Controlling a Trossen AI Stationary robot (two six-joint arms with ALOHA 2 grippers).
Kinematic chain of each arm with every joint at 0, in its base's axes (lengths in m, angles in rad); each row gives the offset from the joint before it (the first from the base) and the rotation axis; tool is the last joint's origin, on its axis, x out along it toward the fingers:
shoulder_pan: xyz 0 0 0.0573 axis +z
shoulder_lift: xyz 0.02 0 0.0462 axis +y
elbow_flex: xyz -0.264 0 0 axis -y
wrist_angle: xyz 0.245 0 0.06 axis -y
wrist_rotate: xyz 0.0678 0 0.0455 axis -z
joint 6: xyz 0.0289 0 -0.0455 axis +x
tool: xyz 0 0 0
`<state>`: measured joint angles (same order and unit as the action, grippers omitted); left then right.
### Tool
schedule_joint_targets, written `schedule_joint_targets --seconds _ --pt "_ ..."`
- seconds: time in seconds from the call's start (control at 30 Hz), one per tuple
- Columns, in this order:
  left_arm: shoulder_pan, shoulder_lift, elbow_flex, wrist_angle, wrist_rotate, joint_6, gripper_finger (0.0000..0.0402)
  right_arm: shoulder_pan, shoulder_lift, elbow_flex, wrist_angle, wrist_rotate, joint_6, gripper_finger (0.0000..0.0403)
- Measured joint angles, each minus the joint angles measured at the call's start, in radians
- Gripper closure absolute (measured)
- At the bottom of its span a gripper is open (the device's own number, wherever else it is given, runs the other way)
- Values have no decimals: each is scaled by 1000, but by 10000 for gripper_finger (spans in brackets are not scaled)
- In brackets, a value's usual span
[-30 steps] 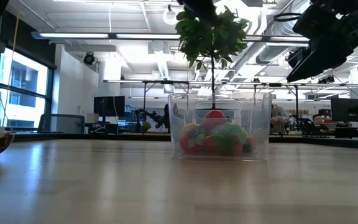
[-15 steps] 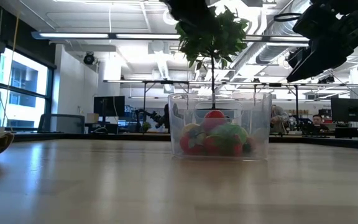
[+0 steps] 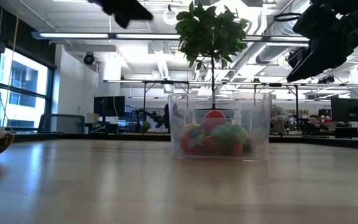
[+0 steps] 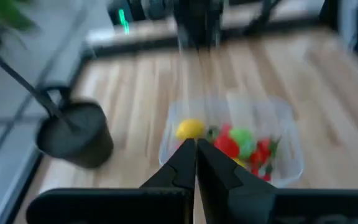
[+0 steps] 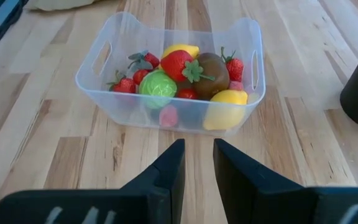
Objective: Pick and placing Produce into tupperware
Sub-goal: Return to Home Position
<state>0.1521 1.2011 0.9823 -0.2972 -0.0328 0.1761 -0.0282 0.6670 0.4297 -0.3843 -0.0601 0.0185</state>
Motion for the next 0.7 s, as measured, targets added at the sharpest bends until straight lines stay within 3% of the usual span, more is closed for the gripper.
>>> schedule_joint_targets --seconds 0.13,0.3,0.7 --pt "31 -223 -146 77 17 19 396 0 0 0 -1 0 0 329" --pt "62 -467 -283 79 -47 16 396 0 0 0 -1 0 0 329" --pt "71 -782 -478 78 -71 -36 396 0 0 0 0 0 0 329"
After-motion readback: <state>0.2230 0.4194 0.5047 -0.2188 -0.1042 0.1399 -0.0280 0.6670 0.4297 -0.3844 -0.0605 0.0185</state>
